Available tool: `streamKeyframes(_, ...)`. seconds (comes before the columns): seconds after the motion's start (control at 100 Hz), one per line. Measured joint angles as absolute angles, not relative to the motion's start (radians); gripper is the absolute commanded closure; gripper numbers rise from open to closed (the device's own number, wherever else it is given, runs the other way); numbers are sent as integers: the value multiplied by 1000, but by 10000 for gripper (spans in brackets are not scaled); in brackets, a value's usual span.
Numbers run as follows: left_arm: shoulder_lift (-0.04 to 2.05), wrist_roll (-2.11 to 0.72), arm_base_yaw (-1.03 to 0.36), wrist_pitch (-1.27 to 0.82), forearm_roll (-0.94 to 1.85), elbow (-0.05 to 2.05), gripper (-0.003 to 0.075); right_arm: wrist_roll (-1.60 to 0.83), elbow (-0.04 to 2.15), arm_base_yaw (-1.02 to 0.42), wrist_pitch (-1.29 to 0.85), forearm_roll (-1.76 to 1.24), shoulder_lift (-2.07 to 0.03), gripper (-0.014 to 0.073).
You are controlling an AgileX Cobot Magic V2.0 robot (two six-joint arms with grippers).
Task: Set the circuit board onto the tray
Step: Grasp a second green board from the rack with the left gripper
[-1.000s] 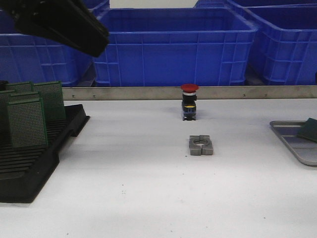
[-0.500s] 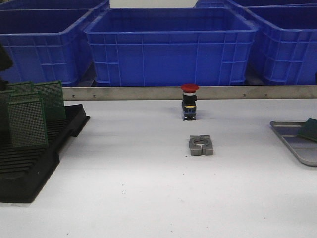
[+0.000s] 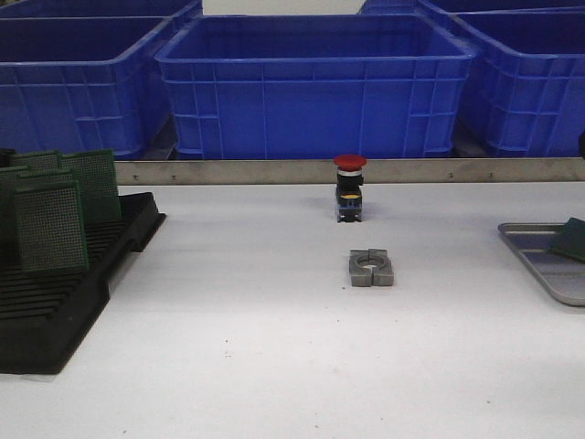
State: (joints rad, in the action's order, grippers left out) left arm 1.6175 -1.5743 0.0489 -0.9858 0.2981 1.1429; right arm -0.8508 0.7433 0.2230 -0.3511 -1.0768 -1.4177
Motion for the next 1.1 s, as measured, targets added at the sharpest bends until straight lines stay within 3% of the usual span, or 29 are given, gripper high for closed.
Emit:
streamKeyframes(0.11, 1676, -1574, 49, -950, 298, 1144, 235, -851, 743, 223, -362, -1077, -1418, -28)
streamKeyframes(0.18, 1697, -1572, 49, -935, 297, 1144, 302, -851, 743, 223, -368, -1077, -1418, -28)
streamKeyframes(0.38, 1707, -1572, 49, -975, 297, 1154, 744, -851, 743, 223, -375, -1077, -1418, -28)
streamKeyframes(0.65, 1706, -1525, 49, -1189, 344, 1252, 740, -851, 743, 223, -379, -1077, -1418, -28)
streamKeyframes(1.1, 1638, -1458, -19, -1211, 880, 1293, 740, -862, 743, 223, -485, -1077, -1418, -28)
